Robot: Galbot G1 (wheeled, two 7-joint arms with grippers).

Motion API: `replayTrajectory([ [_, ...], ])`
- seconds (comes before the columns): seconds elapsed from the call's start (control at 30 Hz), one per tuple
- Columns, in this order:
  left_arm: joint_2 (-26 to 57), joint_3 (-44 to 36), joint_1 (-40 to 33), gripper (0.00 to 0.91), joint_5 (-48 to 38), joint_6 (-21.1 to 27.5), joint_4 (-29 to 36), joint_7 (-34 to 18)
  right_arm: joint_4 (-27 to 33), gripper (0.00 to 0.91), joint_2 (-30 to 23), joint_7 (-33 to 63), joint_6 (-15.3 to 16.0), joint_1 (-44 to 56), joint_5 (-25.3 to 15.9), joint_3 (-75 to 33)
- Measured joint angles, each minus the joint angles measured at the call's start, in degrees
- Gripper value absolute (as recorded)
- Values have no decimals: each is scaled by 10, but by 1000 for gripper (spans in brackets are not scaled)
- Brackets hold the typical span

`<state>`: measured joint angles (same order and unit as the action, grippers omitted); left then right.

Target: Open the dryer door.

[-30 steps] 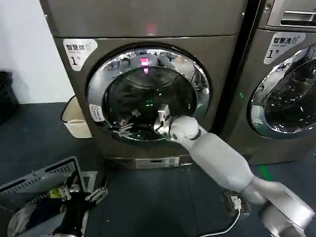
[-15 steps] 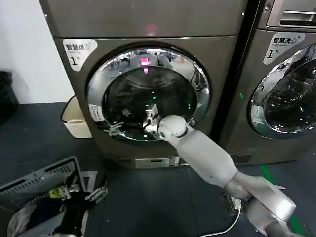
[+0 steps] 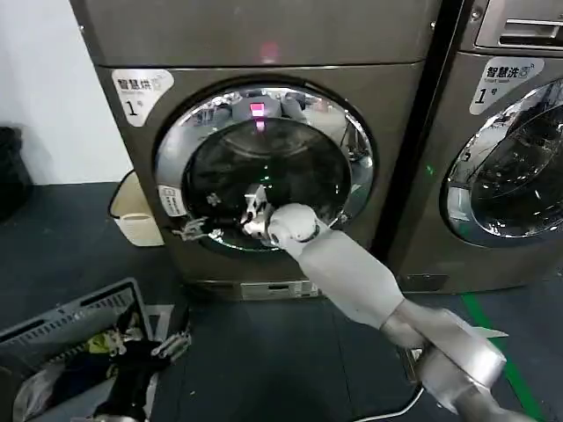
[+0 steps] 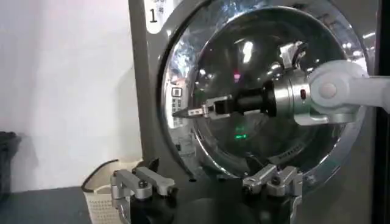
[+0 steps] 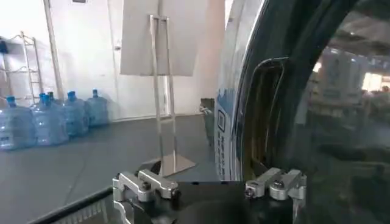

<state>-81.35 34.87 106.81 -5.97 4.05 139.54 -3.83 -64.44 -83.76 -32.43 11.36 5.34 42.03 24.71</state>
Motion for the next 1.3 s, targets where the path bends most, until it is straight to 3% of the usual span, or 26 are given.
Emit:
replayTrajectory([
  [0.83, 11, 14, -4, 907, -16, -2, 3, 3, 39, 907, -26, -56, 7, -16, 0, 10],
  [1.3, 32, 75, -27, 907, -111, 22, -11, 10, -25, 907, 21, -106, 49, -11, 55, 35],
])
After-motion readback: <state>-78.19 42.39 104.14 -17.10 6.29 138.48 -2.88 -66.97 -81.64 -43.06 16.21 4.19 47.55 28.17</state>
